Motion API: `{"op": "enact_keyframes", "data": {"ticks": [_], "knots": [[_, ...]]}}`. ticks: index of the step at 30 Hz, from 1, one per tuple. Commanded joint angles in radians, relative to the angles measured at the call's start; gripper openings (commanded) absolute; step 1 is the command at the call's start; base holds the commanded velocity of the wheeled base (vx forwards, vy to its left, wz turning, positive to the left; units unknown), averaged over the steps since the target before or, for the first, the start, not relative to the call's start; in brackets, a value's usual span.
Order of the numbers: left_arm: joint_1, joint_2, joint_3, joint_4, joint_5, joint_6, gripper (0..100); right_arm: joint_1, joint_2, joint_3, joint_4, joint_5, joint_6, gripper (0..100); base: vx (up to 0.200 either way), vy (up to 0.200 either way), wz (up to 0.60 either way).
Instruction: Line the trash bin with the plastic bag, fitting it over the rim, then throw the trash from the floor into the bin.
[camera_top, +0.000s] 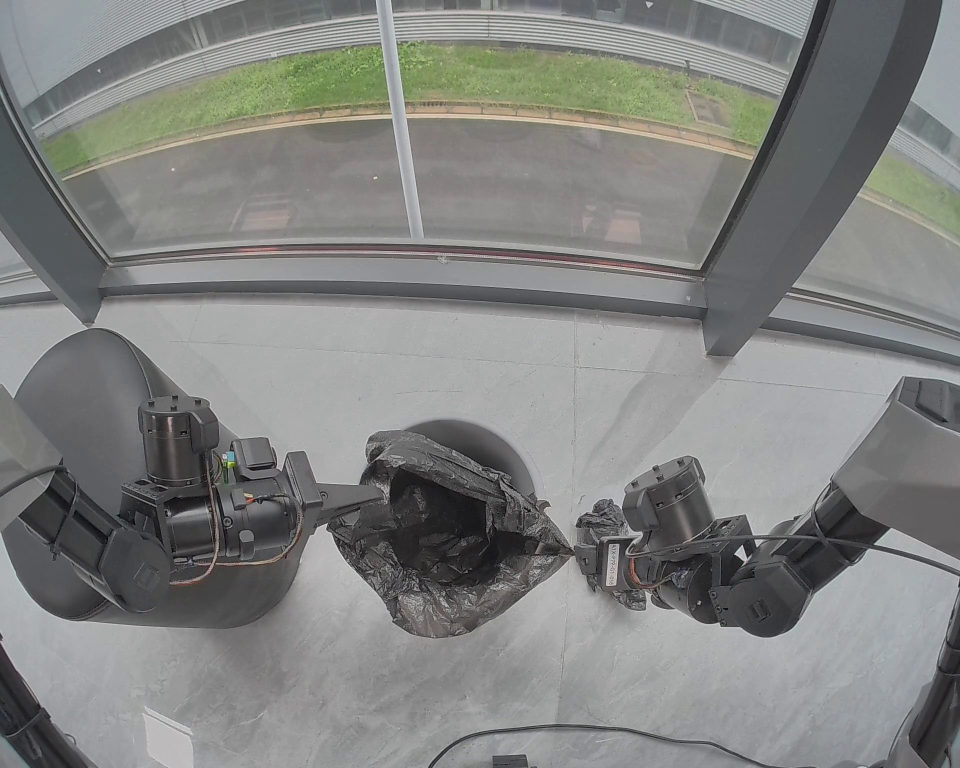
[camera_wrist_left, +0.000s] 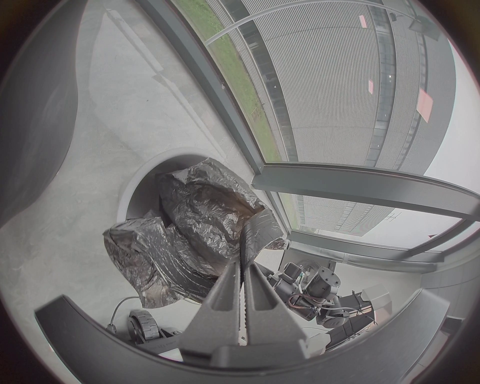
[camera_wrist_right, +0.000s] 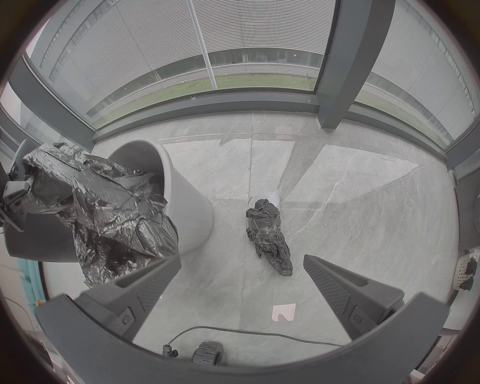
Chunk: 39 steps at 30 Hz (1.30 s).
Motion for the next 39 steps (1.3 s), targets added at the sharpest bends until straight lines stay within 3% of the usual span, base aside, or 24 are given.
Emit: {"op": "enact_keyframes", "data": {"ticks": [1,3,9,15,21,24,30,31,39], "knots": [[0.008,0.021,-0.035,0.001,0.002,-0.002,0,-0.002,-0.026,-0.018,0.000,0.007,-0.004,100,0.000,0.000,0.00],[0.009,0.025,-0.044,0.001,0.004,0.000,0,-0.002,-0.033,-0.026,0.000,0.009,-0.005,100,0.000,0.000,0.00],[-0.003,0.048,-0.082,0.006,0.104,0.043,0,0.005,-0.085,-0.098,0.003,0.015,-0.034,100,0.000,0.000,0.00],[-0.008,0.057,-0.073,0.009,0.226,0.196,0,0.039,-0.095,-0.149,0.009,0.053,-0.088,100,0.000,0.000,0.00],[-0.025,0.057,-0.067,0.012,0.274,0.294,0,0.096,-0.073,-0.192,0.010,0.058,-0.143,100,0.000,0.000,0.00],[-0.063,0.068,-0.072,0.009,0.364,0.367,0,0.126,-0.036,-0.244,0.012,0.056,-0.197,100,0.000,0.000,0.00],[-0.104,0.087,-0.082,0.001,0.467,0.425,0,0.139,0.019,-0.294,0.012,0.045,-0.248,100,0.000,0.000,0.00],[-0.112,0.097,-0.082,-0.002,0.502,0.471,0,0.143,0.031,-0.307,0.013,0.045,-0.258,100,0.000,0.000,0.00],[-0.112,0.116,-0.093,-0.063,0.565,0.641,0,0.140,0.096,-0.383,0.015,0.044,-0.312,100,0.000,0.000,0.00]]}}
